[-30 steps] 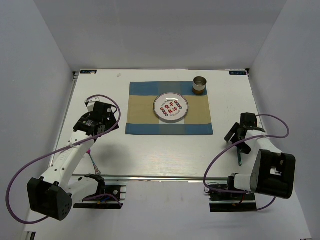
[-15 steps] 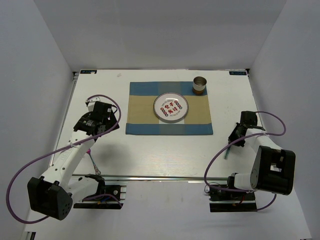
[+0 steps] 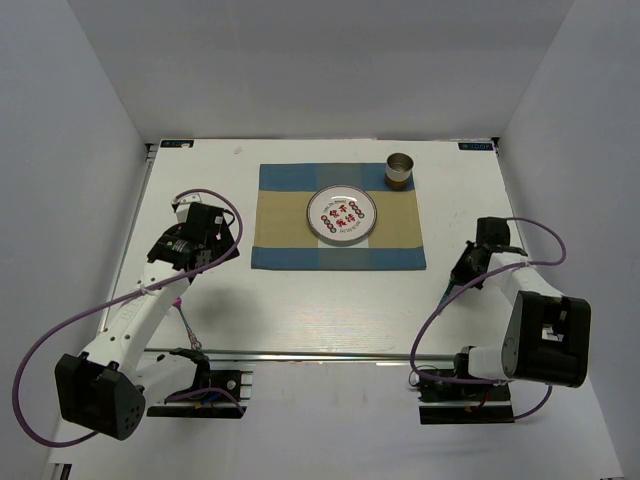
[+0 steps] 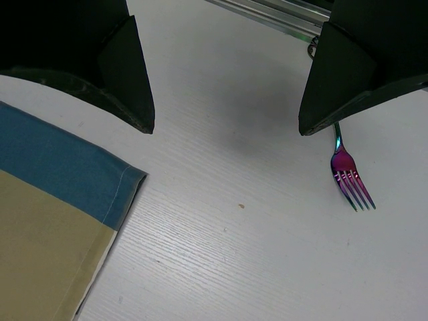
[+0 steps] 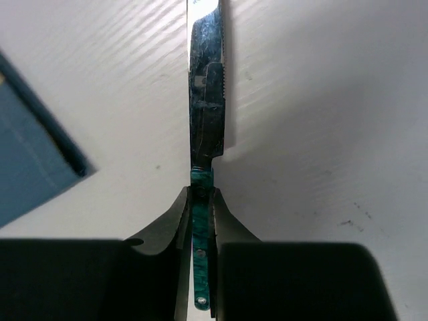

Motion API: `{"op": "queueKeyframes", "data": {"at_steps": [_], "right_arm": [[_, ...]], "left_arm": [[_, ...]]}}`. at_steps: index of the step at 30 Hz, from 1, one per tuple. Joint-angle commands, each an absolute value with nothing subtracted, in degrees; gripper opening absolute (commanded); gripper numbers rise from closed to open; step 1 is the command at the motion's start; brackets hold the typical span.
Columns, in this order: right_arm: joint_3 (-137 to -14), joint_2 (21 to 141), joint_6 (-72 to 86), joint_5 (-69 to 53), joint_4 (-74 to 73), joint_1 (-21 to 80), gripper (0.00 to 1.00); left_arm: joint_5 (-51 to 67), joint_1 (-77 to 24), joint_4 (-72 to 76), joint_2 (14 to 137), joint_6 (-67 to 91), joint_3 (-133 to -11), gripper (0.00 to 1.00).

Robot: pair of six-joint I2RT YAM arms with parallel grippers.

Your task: Set the dinner table for one person

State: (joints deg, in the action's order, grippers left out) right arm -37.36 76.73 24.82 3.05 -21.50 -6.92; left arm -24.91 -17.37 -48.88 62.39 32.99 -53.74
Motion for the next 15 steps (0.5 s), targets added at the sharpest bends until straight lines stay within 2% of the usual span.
{"op": "queueKeyframes", "data": {"at_steps": [1,7,15], "right_arm": [[-45.7,74.1,21.6,2.3,-25.1,-3.7,0.00],[-56.3,81.8,16.4,2.5,-29.4,5.9,0.00],[-66.3,94.2,15.0,2.2,-27.9,12.4,0.00]], "left_arm": [[-25.4,-17.1,-48.4,61.4,32.7,-54.2,0.98],[-25.6,-17.1,-47.5,58.5,32.5,-53.7,0.98],[-25.3,-17.1,-47.6,59.5,32.3,-53.8,0.98]]}}
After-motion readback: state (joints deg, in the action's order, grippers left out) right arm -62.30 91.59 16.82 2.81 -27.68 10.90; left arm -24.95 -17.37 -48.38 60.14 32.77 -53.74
